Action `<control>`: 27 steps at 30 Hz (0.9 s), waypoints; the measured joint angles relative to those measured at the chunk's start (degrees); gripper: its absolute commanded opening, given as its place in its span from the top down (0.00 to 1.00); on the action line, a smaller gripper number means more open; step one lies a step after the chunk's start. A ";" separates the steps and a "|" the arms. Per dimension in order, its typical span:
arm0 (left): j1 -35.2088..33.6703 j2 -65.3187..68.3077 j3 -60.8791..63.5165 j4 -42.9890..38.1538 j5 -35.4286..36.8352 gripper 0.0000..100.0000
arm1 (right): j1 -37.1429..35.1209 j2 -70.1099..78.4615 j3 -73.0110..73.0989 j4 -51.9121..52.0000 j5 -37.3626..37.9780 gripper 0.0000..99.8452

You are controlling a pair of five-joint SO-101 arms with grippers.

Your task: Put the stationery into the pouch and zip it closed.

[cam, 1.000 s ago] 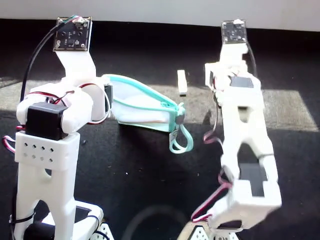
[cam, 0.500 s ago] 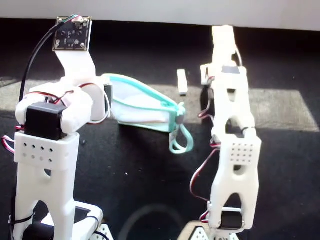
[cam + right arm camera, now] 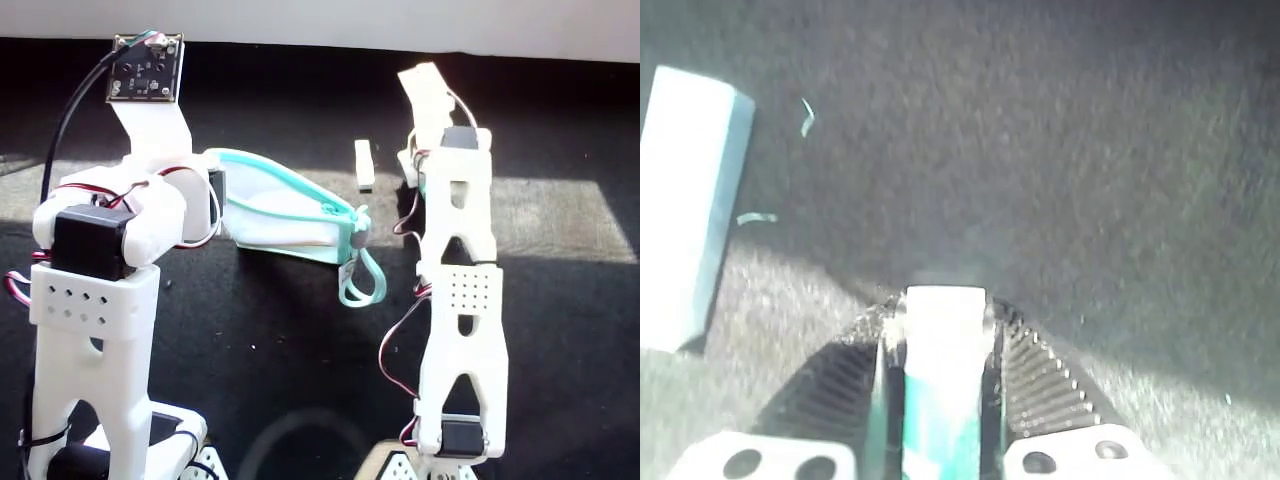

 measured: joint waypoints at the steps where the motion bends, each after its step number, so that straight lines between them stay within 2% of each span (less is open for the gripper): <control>1: 0.00 0.00 0.00 0.00 0.00 0.99 | 0.35 0.09 -2.02 2.29 0.00 0.99; 6: 0.00 0.00 0.00 0.00 0.00 0.99 | 0.79 0.09 -13.36 14.77 0.26 0.99; 9: 0.00 0.00 0.00 0.00 0.00 0.99 | 0.44 0.09 -15.38 20.40 0.35 0.99; 15: 0.00 0.00 0.00 0.00 0.00 0.99 | 1.14 -2.29 -15.47 21.71 -5.19 0.99; 22: 0.00 0.00 0.00 0.35 0.00 0.99 | 1.32 -15.56 -15.47 21.71 -8.35 0.99; 27: 0.00 0.00 -0.09 0.62 0.00 0.99 | 1.14 -32.35 -2.81 21.71 -8.35 0.99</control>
